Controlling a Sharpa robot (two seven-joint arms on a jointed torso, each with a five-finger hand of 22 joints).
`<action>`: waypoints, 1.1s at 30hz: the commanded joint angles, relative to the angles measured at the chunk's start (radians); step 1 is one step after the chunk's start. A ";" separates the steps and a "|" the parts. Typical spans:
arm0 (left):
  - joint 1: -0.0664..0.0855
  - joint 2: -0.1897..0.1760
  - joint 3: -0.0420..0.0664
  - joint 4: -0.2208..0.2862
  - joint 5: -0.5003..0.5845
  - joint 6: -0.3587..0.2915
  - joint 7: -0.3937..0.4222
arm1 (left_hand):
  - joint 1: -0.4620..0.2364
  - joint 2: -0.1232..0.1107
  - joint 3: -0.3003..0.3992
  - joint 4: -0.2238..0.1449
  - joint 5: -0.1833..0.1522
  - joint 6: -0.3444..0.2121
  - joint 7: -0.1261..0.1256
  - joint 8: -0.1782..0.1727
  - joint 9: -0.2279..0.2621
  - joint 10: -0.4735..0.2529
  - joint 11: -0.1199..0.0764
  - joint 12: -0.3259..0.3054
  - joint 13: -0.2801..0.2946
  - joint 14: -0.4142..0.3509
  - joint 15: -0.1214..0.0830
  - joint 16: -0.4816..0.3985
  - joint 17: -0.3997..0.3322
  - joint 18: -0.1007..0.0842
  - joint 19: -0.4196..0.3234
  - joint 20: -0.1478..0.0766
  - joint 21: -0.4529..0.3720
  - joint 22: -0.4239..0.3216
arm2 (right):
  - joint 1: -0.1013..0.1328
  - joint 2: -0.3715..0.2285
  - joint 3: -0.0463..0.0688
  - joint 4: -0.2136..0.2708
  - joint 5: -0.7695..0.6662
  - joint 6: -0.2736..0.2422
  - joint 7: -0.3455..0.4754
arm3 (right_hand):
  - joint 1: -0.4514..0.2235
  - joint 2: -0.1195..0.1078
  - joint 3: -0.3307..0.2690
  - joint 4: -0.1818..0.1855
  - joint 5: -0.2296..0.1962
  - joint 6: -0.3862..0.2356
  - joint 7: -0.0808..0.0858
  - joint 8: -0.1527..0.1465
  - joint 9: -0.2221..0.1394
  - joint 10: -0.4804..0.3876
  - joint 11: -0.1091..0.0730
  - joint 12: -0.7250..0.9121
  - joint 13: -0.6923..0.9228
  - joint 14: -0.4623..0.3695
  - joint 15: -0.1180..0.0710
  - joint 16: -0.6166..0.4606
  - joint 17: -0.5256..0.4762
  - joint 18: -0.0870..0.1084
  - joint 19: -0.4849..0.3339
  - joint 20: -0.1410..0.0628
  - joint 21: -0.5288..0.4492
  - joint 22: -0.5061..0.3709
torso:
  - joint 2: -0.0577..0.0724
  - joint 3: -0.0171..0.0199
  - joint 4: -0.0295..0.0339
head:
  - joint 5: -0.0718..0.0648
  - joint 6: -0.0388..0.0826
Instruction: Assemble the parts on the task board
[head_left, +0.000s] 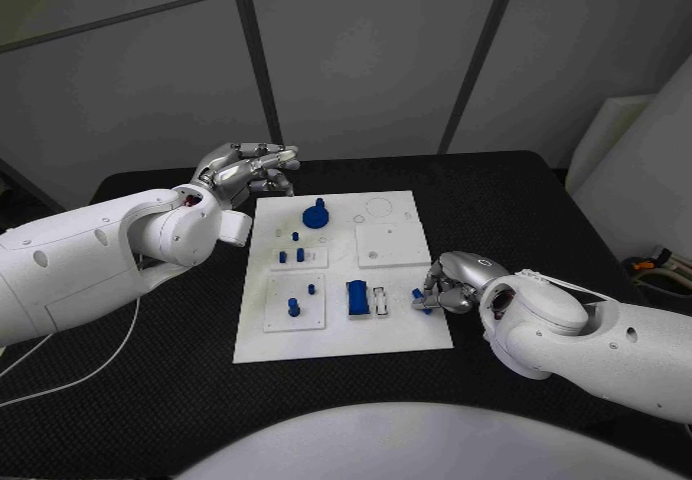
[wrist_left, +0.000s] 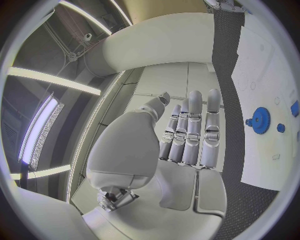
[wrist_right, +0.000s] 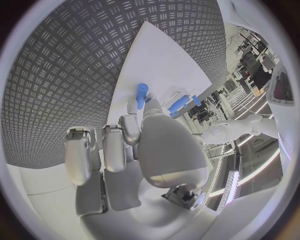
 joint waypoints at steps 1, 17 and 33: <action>0.001 0.001 0.001 0.001 0.000 0.010 0.007 | -0.004 0.006 -0.005 0.002 0.000 -0.006 0.003 0.003 0.000 -0.006 -0.002 0.002 0.001 -0.005 0.005 0.002 -0.001 0.048 0.007 0.002 -0.004 -0.001 | -0.016 0.006 -0.013 -0.012 -0.039 0.087 -0.040 | 0.034 0.013 0.011 -0.016 0.005 0.007 0.001 -0.017 -0.029 -0.003 0.001 -0.005 0.000 0.059 0.003 -0.001 0.003 -0.008 0.105 0.005 0.003 0.263 | -0.001 -0.0004 0.0017 | -0.001 0.000; 0.001 -0.001 0.001 0.001 0.000 0.010 0.007 | -0.004 0.006 -0.005 0.002 0.000 -0.006 0.003 0.003 0.000 -0.006 -0.002 0.002 0.001 -0.005 0.005 0.002 -0.001 0.048 0.007 0.002 -0.004 -0.001 | -0.017 -0.007 -0.012 0.032 0.067 -0.043 -0.062 | 0.091 0.023 0.200 -0.064 0.139 0.042 -0.008 -0.060 -0.037 -0.005 -0.008 -0.013 0.000 0.060 -0.004 0.001 0.012 -0.008 0.105 -0.002 0.003 0.263 | 0.000 0.0003 0.0000 | 0.003 0.000; -0.001 0.000 -0.001 -0.003 0.000 0.011 0.008 | -0.004 0.007 -0.006 0.002 0.000 -0.007 0.003 0.004 0.000 -0.007 -0.001 0.003 0.001 -0.005 0.005 0.002 -0.002 0.048 0.007 0.002 -0.005 -0.002 | -0.012 -0.002 -0.010 0.088 0.294 -0.278 0.054 | 0.020 -0.037 0.325 -0.035 0.169 0.051 -0.011 -0.071 -0.021 0.007 -0.010 -0.006 0.005 0.062 -0.006 0.004 0.021 -0.008 0.105 -0.004 0.003 0.263 | 0.001 -0.0006 -0.0003 | 0.006 0.000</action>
